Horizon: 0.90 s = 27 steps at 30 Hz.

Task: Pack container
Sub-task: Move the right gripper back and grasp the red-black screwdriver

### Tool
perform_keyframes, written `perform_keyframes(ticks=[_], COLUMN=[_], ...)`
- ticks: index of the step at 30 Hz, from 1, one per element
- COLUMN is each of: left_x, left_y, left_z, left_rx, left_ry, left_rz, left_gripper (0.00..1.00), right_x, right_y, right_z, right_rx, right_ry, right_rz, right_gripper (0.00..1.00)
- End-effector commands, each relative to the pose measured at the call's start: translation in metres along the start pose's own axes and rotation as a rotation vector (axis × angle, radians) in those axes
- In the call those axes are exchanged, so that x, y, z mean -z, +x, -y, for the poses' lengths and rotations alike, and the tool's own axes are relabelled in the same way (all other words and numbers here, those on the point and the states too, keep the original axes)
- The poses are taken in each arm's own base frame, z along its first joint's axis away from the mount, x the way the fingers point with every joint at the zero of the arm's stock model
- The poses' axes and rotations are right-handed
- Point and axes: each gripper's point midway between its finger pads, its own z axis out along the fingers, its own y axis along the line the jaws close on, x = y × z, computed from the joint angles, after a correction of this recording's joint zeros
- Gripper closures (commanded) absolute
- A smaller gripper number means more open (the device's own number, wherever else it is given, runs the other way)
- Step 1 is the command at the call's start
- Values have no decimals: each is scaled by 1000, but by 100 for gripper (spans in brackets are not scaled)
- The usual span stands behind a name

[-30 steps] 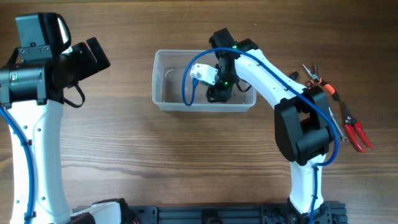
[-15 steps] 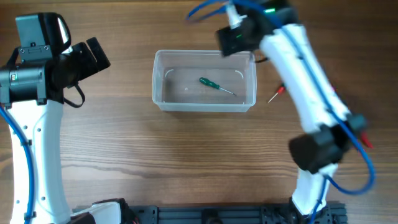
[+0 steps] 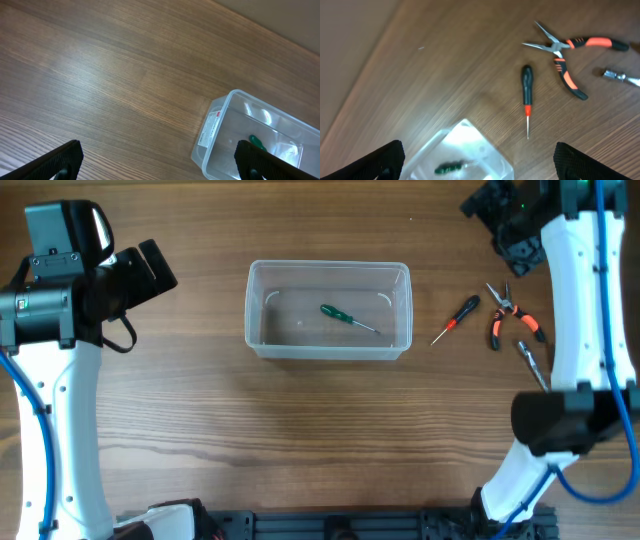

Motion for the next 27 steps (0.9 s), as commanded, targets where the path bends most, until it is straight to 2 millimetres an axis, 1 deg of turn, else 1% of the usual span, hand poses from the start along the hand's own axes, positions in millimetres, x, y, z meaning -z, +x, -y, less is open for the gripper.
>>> perform_keyframes(ticks=[1, 2, 3, 4, 6, 9, 10, 15, 22, 24, 27], left_x=[-3, -3, -3, -3, -3, -3, -3, -3, -3, -3, -3], left_y=[-1, -1, -1, -1, -1, -1, -1, -1, -1, -1, -1], left_z=[-1, -1, -1, -1, -1, -1, -1, -1, -1, -1, -1], left_rx=[12, 13, 13, 13, 13, 12, 13, 13, 13, 13, 13], left_ry=[-3, -3, -3, -3, -3, -3, -3, -3, -3, -3, -3], left_rz=[-4, -4, -4, -3, -3, -3, -3, -3, -3, -3, -3], left_gripper=[0, 0, 0, 0, 0, 0, 0, 0, 0, 0, 0], right_x=[-52, -63, -83, -95, -114, -136, -147, -167, -170, -173, -184], right_y=[8, 10, 16, 22, 29, 37, 40, 46, 36, 37, 47], right_z=[10, 12, 14, 16, 20, 23, 27, 38, 51, 56, 67], right_rx=[-70, -67, -47, -45, -45, -48, -50, -67, -91, -81, -80], right_ry=[97, 117, 142, 160, 193, 221, 241, 279, 290, 303, 333], right_rz=[-89, -110, -153, -185, -221, -269, -286, -333, -341, -350, -370], right_gripper=[4, 4, 4, 4, 4, 4, 4, 4, 3, 4, 4])
